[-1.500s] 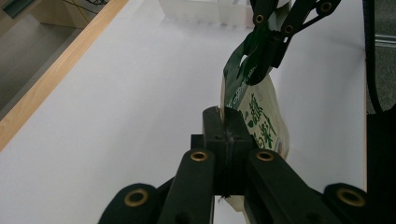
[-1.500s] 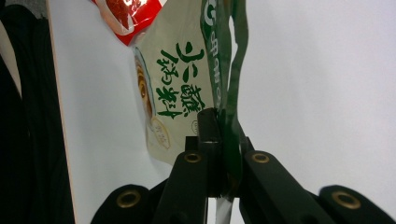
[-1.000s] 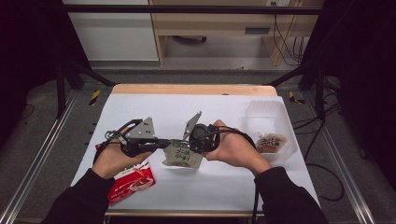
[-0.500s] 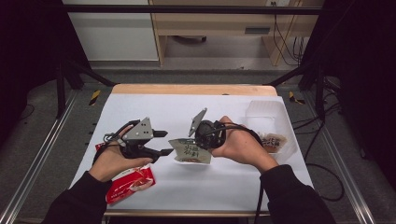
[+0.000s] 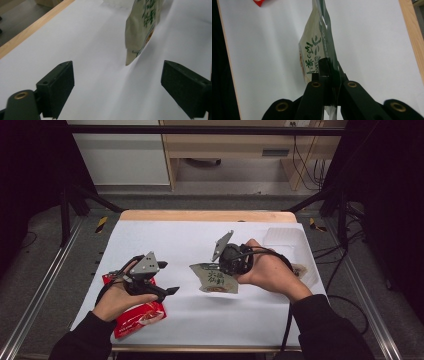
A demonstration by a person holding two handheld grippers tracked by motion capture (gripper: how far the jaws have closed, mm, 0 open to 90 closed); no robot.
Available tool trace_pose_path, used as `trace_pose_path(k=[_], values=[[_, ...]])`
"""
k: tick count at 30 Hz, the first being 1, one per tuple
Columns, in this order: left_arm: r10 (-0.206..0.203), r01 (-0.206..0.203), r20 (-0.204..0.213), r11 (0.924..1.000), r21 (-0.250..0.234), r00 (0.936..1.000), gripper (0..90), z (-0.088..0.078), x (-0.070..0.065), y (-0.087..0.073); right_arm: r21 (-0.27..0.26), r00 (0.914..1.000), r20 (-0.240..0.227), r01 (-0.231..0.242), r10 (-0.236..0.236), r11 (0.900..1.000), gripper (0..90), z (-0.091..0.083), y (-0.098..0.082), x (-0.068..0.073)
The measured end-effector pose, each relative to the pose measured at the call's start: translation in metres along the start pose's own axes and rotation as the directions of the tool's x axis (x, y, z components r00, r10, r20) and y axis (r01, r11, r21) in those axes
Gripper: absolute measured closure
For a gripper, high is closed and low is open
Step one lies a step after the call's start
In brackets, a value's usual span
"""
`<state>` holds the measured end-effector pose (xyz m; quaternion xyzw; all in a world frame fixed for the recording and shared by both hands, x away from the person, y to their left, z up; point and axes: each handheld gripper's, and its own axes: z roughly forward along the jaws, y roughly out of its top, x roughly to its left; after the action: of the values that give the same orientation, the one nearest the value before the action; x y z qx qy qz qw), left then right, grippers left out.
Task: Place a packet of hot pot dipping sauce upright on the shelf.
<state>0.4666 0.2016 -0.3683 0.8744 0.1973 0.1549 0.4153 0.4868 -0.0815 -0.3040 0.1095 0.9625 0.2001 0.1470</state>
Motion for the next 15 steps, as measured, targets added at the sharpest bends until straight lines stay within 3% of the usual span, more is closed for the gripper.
trace_pose_path(k=[3, 10, 15], values=[[-0.032, 0.032, -0.021, 0.9995, 0.004, 0.9993, 10.0, 0.0, 0.002, -0.008, -0.008, 0.9999, 0.012, -0.008, 0.008, 1.0, 90.0, -0.005, -0.003, -0.004], [-0.056, 0.057, -0.062, 0.9982, 0.016, 0.9965, 9.1, -0.004, 0.006, -0.031, -0.03, 0.9992, 0.04, -0.006, 0.007, 1.0, 90.0, -0.021, -0.008, -0.009], [-0.103, 0.104, -0.083, 0.9946, 0.008, 0.9913, 8.9, -0.007, 0.013, -0.048, -0.038, 0.9984, 0.055, -0.007, 0.01, 0.999, 90.0, -0.032, -0.012, -0.014]])
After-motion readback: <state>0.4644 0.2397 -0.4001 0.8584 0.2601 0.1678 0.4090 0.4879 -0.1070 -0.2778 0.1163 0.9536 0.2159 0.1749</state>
